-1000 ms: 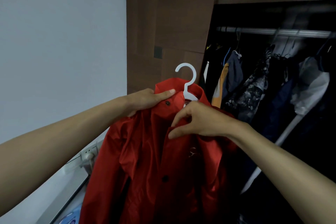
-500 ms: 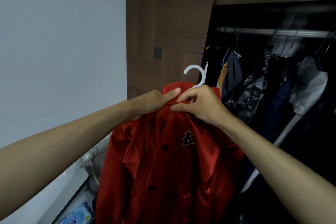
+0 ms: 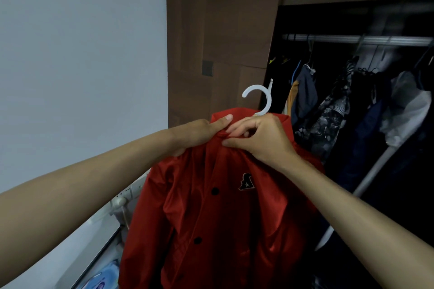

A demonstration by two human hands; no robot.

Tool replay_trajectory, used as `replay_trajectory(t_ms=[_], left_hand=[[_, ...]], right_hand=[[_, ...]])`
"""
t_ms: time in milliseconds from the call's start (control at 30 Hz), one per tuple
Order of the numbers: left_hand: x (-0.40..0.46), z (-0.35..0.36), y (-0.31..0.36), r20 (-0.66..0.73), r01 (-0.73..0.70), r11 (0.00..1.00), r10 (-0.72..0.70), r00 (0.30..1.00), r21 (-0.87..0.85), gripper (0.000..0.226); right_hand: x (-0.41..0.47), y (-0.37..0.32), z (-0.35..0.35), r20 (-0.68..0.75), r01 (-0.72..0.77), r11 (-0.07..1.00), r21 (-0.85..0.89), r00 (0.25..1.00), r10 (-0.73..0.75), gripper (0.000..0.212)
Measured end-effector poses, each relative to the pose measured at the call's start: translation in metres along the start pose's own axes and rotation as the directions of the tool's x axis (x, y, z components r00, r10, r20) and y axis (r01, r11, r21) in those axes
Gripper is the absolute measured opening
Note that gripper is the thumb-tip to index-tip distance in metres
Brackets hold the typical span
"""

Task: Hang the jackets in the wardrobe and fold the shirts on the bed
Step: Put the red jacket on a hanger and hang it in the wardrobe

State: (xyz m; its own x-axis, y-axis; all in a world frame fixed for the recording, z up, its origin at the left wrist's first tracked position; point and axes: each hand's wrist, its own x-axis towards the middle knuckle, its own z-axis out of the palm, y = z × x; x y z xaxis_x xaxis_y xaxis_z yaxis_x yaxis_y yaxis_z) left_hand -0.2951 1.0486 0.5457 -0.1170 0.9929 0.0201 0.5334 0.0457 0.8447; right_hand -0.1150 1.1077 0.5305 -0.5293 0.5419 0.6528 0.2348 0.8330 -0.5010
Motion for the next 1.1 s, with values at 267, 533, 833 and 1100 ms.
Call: replay_trajectory(t_ms=[267,533,833,1100], left_hand=[[-0.005,0.002,0.007,-0.067,-0.023,0.999,0.025,0.997,0.027,0.07],[-0.011,0.007,0.01,-0.051,-0.023,1.0,0.023,0.998,-0.001,0.063],[-0.01,0.007,0.006,0.038,-0.005,0.998,0.007,0.999,-0.06,0.067],[-0.006,0.003,-0.007,-0.059,-0.015,1.0,0.017,0.998,0.026,0.077]], right_hand=[[0.002,0.001,0.008,-0.048,0.185,0.964,-0.192,0.979,-0.197,0.022],[-0.007,-0.001,0.009,-0.068,0.215,0.937,-0.277,0.968,-0.242,0.033],[-0.02,0.0,0.014,-0.052,0.42,0.677,-0.604,0.827,-0.559,0.013],[-0.015,-0.001,-0.006,-0.044,0.103,0.977,-0.184,0.993,-0.113,0.044]])
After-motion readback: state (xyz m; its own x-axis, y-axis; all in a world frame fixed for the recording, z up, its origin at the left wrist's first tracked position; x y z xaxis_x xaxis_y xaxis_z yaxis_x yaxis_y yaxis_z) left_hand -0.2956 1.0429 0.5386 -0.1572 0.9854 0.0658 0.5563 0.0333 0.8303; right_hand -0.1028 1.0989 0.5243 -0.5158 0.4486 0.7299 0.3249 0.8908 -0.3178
